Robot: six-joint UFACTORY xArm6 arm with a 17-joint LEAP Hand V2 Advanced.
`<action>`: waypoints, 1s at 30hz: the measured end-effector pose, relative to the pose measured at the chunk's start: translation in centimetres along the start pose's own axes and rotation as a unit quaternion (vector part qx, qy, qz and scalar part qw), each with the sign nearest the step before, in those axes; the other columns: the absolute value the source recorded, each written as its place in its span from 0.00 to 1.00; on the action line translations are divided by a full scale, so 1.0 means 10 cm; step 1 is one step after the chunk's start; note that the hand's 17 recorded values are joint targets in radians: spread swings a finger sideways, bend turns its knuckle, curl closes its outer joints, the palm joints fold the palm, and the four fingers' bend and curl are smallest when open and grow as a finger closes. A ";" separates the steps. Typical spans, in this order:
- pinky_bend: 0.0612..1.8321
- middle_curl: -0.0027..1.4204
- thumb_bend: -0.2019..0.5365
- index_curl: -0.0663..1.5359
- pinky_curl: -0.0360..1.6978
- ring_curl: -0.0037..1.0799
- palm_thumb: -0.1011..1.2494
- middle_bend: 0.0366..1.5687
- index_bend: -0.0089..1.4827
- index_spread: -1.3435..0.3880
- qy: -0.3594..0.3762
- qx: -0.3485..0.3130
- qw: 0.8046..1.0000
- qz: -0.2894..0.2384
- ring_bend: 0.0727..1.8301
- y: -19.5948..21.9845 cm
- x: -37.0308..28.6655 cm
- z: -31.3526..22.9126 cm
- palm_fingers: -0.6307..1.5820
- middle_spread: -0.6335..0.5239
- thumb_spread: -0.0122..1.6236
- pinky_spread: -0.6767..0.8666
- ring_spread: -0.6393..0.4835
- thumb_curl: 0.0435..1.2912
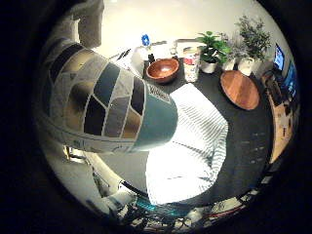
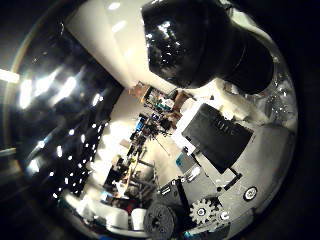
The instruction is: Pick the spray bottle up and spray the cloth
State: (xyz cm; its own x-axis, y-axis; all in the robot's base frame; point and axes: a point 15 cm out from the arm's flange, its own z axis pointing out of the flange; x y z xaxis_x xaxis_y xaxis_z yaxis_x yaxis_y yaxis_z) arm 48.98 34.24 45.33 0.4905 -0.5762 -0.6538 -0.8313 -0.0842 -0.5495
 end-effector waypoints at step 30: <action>0.55 0.52 0.25 0.54 0.85 0.69 0.80 0.88 0.80 0.65 -0.124 -0.072 0.989 0.023 0.74 0.31 -0.45 1.22 0.80 0.44 0.43 0.31 0.39 0.71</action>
State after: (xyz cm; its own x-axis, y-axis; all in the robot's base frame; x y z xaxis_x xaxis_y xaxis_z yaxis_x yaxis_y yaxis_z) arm 47.42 46.43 40.22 0.4862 -0.3667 -0.7932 -0.8737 -0.1884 -0.4484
